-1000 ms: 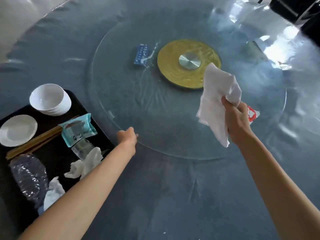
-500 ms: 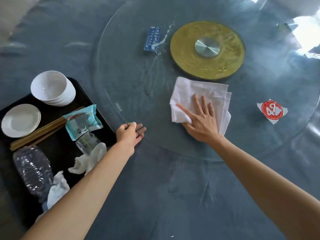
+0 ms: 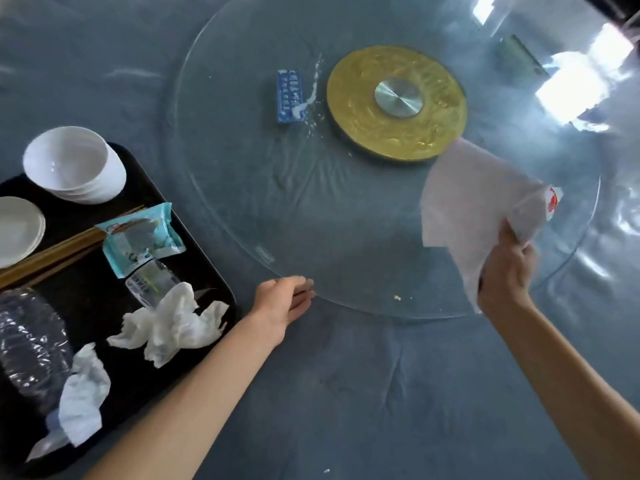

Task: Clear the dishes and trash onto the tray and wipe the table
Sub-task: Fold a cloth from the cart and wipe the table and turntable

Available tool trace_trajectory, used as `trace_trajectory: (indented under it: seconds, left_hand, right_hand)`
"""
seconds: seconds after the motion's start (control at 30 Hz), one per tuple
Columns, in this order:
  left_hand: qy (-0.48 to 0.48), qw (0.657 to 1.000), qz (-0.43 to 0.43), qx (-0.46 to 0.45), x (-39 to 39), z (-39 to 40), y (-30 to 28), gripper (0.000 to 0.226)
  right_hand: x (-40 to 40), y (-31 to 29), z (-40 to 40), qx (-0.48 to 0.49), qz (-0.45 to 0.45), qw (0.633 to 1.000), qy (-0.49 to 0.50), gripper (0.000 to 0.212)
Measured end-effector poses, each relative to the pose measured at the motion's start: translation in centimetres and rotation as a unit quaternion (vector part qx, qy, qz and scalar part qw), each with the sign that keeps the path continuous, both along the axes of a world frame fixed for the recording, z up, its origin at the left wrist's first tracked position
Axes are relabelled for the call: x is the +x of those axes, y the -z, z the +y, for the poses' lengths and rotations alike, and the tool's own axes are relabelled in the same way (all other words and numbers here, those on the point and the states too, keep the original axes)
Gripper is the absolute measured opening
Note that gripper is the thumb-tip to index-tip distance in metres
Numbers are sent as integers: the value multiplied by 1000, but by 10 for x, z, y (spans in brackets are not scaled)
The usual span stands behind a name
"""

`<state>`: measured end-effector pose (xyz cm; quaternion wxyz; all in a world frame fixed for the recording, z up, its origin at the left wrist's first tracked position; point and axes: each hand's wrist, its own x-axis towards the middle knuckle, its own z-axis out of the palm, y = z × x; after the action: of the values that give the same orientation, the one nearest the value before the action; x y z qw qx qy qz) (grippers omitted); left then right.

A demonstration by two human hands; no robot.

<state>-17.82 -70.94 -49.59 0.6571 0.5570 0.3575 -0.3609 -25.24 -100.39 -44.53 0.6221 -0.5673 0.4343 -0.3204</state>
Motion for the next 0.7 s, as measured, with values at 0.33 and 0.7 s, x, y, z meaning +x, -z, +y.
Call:
trace_trajectory:
  seconds: [0.33, 0.7]
  left_hand:
    - [-109, 992, -55, 42, 51, 10, -7, 26]
    - [184, 909, -157, 339, 42, -14, -9, 101]
  right_hand:
    - [71, 51, -62, -346, 406, 753, -385, 66]
    - [86, 62, -75, -284, 509, 760, -288, 101]
